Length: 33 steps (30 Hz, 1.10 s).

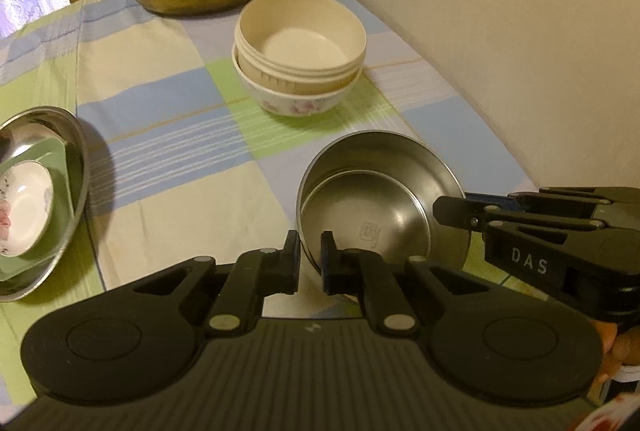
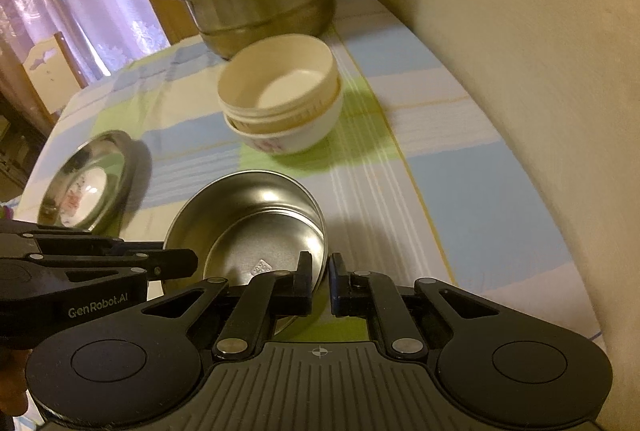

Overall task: Organize plates and bowls
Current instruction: 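Carry the steel bowl over and lower it into the cream bowl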

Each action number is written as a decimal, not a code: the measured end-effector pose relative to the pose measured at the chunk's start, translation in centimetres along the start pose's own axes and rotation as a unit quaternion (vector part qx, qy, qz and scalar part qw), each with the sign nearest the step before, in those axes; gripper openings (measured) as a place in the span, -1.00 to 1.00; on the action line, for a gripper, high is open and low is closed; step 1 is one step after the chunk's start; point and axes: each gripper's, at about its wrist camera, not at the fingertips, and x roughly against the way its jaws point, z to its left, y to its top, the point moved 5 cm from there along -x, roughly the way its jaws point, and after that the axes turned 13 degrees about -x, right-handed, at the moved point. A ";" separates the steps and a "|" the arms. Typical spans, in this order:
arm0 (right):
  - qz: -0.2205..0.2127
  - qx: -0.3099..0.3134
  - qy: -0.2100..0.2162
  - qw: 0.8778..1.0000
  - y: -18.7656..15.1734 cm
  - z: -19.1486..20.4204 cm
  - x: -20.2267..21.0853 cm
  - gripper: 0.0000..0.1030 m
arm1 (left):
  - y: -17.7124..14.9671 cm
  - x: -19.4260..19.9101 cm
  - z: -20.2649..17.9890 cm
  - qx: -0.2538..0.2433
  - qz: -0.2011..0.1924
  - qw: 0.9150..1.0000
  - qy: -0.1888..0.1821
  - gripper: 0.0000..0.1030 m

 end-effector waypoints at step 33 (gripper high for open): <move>-0.074 0.016 0.026 0.997 14.5 4.6 -0.3 -0.84 | 12.9 1.6 5.8 0.001 -0.089 0.995 0.038 -0.84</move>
